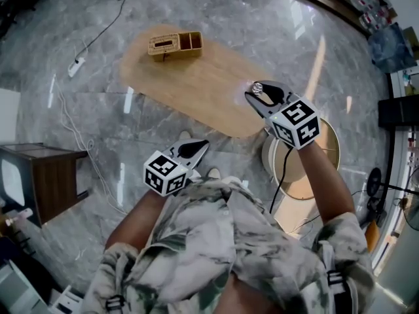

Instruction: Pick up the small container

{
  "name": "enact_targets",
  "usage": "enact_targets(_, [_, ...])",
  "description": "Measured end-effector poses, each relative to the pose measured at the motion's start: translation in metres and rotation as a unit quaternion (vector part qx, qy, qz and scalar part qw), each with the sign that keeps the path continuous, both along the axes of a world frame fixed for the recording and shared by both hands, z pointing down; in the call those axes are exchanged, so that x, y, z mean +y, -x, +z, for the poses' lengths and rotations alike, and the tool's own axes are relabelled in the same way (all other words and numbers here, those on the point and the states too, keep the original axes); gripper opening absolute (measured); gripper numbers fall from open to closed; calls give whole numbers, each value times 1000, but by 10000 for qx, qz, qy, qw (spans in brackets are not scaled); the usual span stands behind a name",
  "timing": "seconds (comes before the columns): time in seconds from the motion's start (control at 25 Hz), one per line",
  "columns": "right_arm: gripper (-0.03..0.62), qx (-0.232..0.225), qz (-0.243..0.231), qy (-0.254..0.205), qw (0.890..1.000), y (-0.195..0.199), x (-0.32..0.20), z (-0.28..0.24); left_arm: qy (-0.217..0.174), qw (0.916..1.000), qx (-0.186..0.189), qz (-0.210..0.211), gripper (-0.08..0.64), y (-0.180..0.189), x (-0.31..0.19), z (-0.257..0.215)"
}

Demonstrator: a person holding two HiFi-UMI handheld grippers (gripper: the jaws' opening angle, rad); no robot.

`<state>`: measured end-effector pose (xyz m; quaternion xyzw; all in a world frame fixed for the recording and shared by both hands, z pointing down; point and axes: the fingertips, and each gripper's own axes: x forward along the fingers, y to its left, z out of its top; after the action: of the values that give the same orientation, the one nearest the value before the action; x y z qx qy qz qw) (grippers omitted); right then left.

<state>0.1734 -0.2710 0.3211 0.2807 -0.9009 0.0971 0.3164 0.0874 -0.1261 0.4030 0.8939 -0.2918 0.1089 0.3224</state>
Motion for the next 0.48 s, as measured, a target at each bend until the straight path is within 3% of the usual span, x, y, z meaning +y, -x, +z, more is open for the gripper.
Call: enact_targets(0.48, [158,-51,-55,-80,9999,-21,52,-31,-176,9998,-23,106,21,-18,42,-12])
